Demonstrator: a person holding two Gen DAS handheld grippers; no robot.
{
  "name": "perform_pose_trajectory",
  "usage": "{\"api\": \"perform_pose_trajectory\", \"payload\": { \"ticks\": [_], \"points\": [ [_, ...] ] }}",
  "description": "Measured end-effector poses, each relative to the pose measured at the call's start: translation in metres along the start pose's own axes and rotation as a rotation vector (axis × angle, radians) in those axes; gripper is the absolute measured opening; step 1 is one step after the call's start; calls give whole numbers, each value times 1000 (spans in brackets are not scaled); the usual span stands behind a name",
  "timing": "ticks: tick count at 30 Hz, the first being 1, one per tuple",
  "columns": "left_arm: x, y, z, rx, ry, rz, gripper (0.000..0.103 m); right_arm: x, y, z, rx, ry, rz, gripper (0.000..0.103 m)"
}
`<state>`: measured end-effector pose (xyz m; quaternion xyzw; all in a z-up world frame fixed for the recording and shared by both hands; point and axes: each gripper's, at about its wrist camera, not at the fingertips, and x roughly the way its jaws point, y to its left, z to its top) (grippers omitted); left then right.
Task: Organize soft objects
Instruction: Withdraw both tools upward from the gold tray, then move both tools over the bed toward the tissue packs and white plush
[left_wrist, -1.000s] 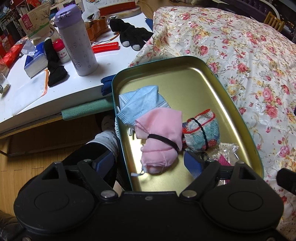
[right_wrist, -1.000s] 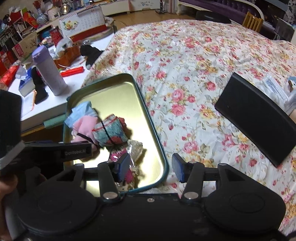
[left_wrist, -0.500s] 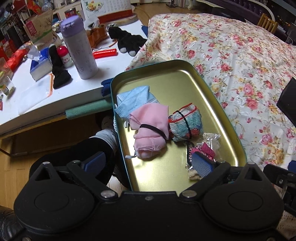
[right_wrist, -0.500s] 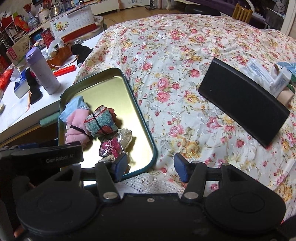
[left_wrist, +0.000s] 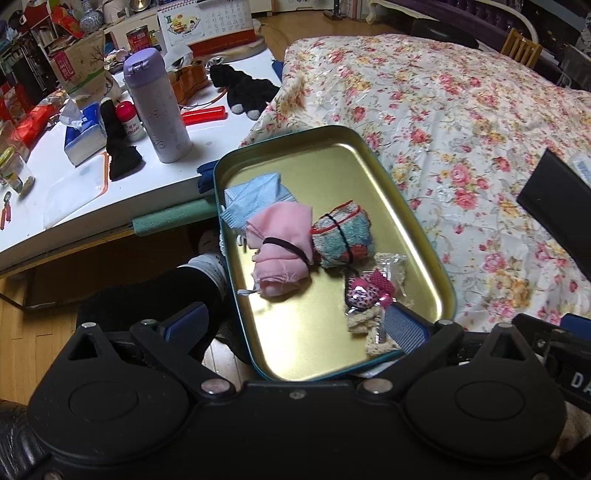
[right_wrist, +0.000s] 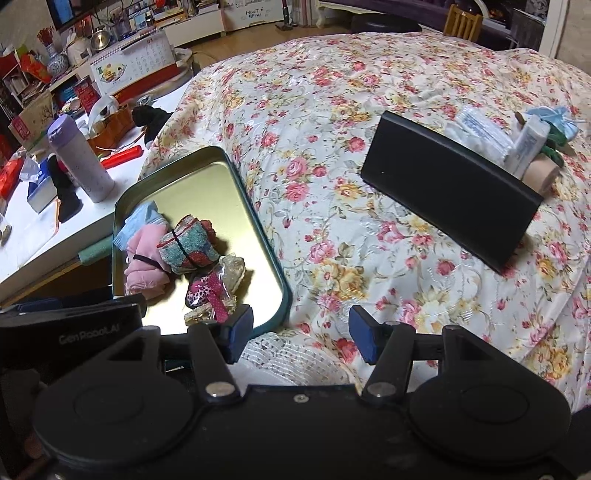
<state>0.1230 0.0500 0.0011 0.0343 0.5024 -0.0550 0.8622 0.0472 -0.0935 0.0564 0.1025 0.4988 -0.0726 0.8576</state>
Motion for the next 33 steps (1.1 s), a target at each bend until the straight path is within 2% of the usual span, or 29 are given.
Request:
{"api": "perform_pose_trajectory", "payload": {
  "ticks": [12,14,16,20,24,33],
  "points": [
    [-16,5,-7,-29,-21,-4,99,-10,-6,-10,14,-12,2,59],
    [-18,7,-7,-35,-11,-26,99,-12,-8,-12,18,-14,3,59],
    [-21,5,-8,-18,-8,-51,99,-14,-9,-13,22,-15,0,59],
    [-29,-6,-12,25,-34,-36,99,-20,-13,-18,30,-26,-4,59],
    [-30,-16,-12,61,-8,-68,99,-24,-22,-20,48,-34,-10,60],
    [-35,-44,-9,132,-25,-93,97,-31,-62,-16,129,-62,-41,60]
  ]
}}
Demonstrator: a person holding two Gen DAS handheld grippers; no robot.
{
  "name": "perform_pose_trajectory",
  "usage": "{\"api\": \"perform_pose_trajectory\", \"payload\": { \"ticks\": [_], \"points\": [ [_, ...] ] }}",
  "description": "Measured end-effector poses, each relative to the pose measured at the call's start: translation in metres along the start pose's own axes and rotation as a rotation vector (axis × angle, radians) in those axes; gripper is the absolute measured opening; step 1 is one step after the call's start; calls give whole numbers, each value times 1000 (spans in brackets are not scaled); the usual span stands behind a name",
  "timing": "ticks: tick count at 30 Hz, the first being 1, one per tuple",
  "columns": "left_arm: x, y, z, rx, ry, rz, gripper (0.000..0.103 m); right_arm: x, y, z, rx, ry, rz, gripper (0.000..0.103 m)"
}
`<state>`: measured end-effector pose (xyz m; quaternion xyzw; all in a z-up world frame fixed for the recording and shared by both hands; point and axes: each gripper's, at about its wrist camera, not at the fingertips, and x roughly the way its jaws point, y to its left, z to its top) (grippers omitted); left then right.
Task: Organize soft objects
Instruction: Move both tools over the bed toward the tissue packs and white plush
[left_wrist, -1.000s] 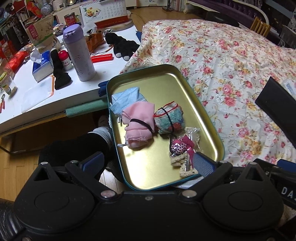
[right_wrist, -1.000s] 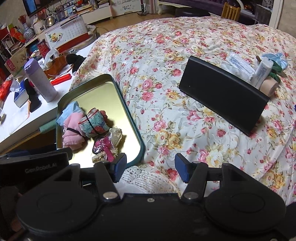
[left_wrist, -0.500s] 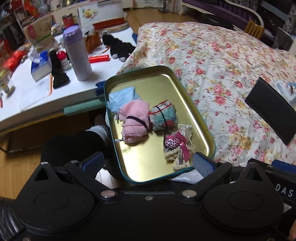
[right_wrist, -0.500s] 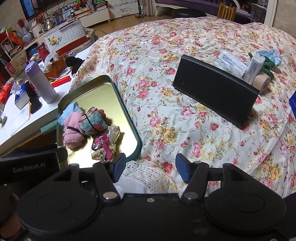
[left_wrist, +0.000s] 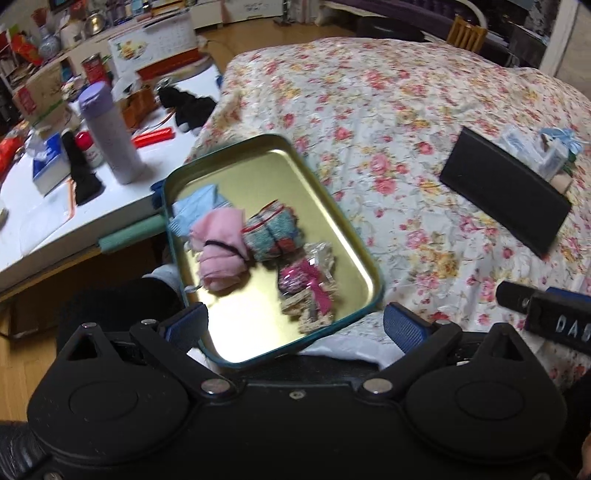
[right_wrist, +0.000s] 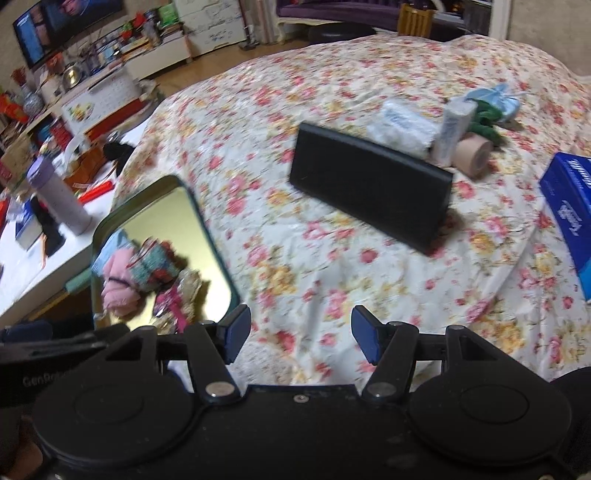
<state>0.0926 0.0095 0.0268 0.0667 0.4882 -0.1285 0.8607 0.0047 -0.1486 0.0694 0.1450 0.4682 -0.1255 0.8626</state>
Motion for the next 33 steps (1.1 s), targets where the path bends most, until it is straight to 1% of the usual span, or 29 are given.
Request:
{"api": "perform_pose_trajectory", "payload": {
  "ticks": [5,12,18,22,27,33],
  "points": [
    [-7,-22,10,69,-46,4,97,-7,-36,17,74,-41,-42,60],
    [-15,-56,28,154,-95,-14,97,-18,-90,48,154,-112,-137,61],
    [-17,-86,45,219,-120,-45,97,-27,-132,75,226,-167,-207,62],
    [-17,-101,55,250,-129,-59,97,-26,-158,94,276,-189,-235,62],
    [-13,-117,66,280,-130,-56,97,-11,-181,119,352,-195,-242,62],
    [-6,-127,78,294,-118,-57,97,24,-185,140,365,-161,-269,62]
  ]
}}
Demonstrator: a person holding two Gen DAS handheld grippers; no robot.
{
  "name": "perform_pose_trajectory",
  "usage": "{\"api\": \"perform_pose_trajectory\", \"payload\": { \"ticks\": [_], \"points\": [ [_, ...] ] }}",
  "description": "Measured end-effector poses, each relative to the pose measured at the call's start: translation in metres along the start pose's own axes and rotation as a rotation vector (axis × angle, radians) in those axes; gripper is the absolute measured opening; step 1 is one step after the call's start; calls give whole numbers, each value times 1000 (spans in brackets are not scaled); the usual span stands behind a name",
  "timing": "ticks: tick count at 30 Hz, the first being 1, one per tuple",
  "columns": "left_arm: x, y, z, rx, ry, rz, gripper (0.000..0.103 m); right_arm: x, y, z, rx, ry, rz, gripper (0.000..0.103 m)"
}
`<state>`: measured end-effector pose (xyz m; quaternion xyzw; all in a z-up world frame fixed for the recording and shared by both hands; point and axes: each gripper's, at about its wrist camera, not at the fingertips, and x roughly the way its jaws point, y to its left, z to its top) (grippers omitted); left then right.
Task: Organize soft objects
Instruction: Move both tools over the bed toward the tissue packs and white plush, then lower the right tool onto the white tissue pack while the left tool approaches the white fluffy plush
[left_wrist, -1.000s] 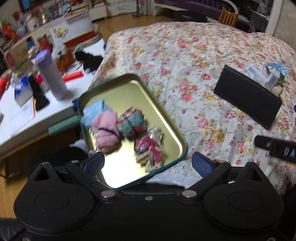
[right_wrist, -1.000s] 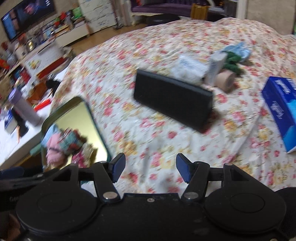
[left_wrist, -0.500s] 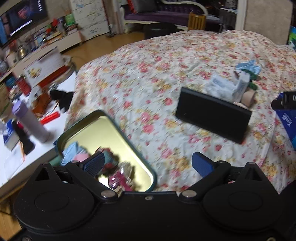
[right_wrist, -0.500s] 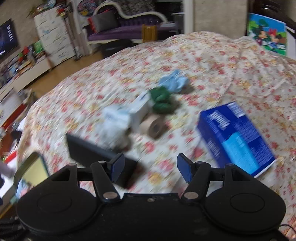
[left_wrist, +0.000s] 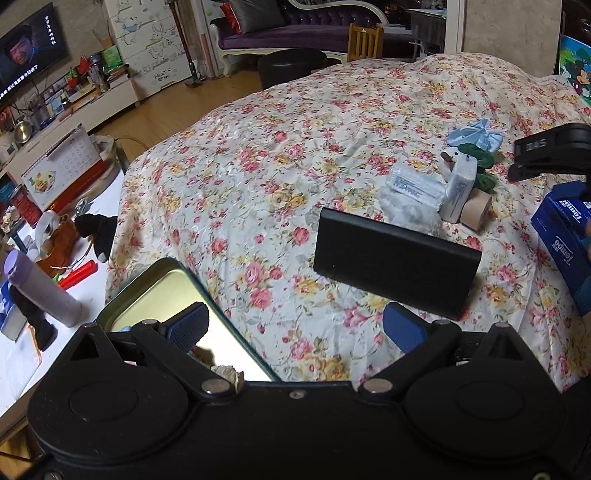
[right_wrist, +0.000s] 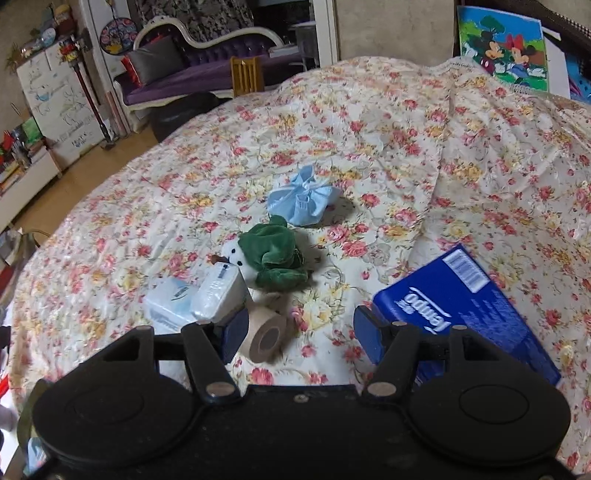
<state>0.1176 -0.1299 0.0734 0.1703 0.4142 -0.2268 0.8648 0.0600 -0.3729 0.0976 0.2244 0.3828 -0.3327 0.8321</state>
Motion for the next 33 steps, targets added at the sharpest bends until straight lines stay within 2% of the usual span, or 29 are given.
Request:
{"api": "perform_pose_trajectory", "payload": {
  "ticks": [5,11,14,17,18,19,21,23,26,29,33],
  "points": [
    [11,-5,8,11,18,1,97,17,12,12,34,7,34,62],
    [20,-8,13,16,33,1,97,36,38,24,-15,8,49,63],
    [21,-9,15,20,35,1,97,49,39,21,-63,35,-18,63],
    [25,-9,18,19,40,-2,97,46,20,15,-55,14,-87,68],
    [26,-9,19,20,41,-2,97,44,14,13,-62,10,-142,67],
    [27,-10,20,21,42,-3,97,43,10,12,-72,6,-190,58],
    [28,-12,22,28,42,-4,97,36,1,8,-74,-10,-197,54],
    [28,-14,22,34,40,-2,97,23,-4,8,-32,-54,-206,61],
    [27,-14,23,34,37,-4,97,9,1,9,-45,-119,-166,65],
    [28,-14,24,33,36,0,97,14,12,12,-64,-84,-63,65],
    [28,-13,24,34,40,-2,97,33,34,9,-108,-29,-46,70]
  ]
}}
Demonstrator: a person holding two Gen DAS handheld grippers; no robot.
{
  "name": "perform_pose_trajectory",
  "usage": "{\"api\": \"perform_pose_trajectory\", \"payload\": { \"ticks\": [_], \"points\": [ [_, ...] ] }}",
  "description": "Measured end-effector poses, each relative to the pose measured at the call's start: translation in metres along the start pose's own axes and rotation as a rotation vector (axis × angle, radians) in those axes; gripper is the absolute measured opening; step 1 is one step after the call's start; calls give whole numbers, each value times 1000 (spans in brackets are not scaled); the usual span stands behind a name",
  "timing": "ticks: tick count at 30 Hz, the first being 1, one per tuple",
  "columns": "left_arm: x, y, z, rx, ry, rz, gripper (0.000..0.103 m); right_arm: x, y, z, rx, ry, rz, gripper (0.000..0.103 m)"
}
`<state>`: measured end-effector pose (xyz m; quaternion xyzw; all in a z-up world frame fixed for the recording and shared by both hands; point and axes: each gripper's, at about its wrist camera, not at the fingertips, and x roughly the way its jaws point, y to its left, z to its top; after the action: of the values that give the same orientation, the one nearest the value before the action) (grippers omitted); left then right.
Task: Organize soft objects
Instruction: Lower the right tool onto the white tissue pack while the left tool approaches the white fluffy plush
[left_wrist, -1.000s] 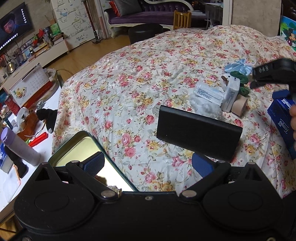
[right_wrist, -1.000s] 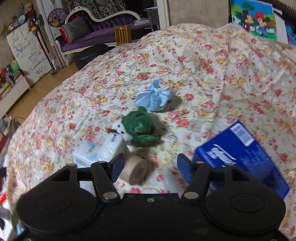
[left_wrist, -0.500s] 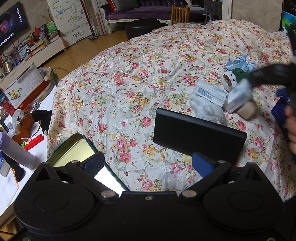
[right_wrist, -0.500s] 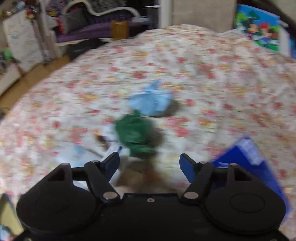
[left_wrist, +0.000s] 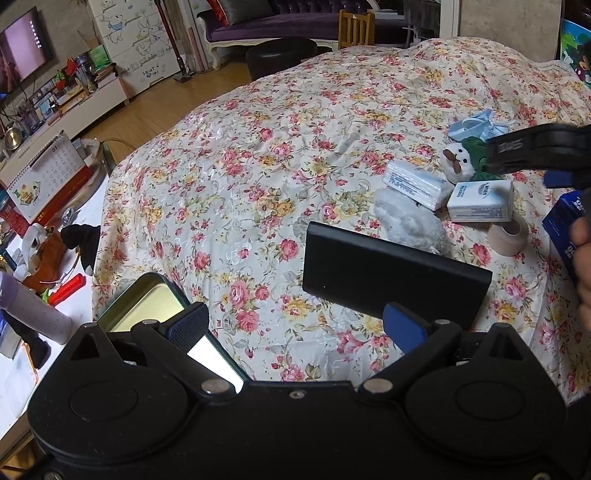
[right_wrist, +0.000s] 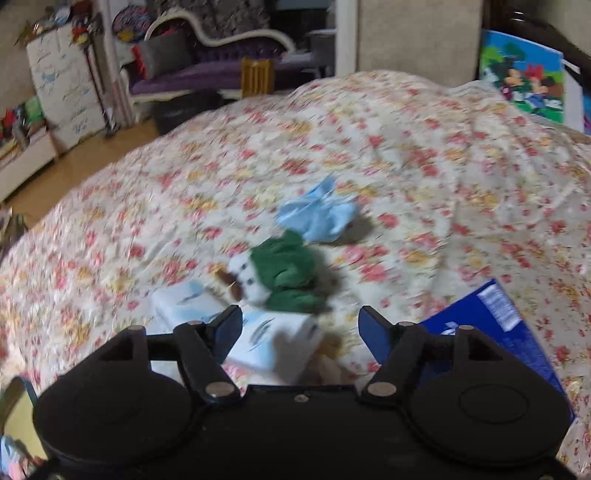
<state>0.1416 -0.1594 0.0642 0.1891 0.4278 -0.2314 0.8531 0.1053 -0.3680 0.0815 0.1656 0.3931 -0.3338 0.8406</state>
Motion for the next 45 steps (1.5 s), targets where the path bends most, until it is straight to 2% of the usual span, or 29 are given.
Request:
{"api": "perform_pose_trajectory", "payload": {
  "ticks": [3,9,11,13,14,16,18,20,23,29,30,33,35,37,39,42,45],
  "points": [
    [0,0,1,4,-2,2,97,18,19,-1,-52,40,-35,81],
    [2,2,6,-7,6,-14,97,57,44,-7,-152,113,-112,81],
    [3,1,8,-4,6,-17,97,62,42,-7,-154,117,-110,79],
    [4,-1,10,-1,8,-19,97,60,34,-7,-134,118,-74,72],
    [5,-2,12,0,10,-21,97,58,31,-7,-131,107,-65,69],
    [7,-5,15,3,12,-26,97,52,26,-6,-132,79,-50,54],
    [8,-8,19,6,13,-28,97,46,17,-4,-115,54,-20,47],
    [9,-13,23,14,9,-24,97,44,9,-2,-85,41,-14,46],
    [11,-19,30,25,5,-17,97,46,-1,-1,-54,15,-57,45],
    [14,-30,38,42,8,-25,97,37,-10,5,-25,-114,-228,42],
    [15,-31,39,42,10,-27,97,35,-13,6,-15,-127,-216,43],
    [16,-33,40,37,17,-37,97,30,-17,9,8,-132,-109,64],
    [17,-32,42,33,20,-42,97,30,-13,9,-11,-120,-42,72],
    [16,-31,44,25,21,-43,97,35,-6,8,-51,-86,15,87],
    [15,-28,45,16,21,-40,97,43,1,6,-89,-51,18,88],
    [14,-26,47,15,15,-27,97,51,9,2,-142,-23,-59,89],
    [14,-25,47,17,16,-18,97,57,9,0,-156,13,-80,92]
  ]
}}
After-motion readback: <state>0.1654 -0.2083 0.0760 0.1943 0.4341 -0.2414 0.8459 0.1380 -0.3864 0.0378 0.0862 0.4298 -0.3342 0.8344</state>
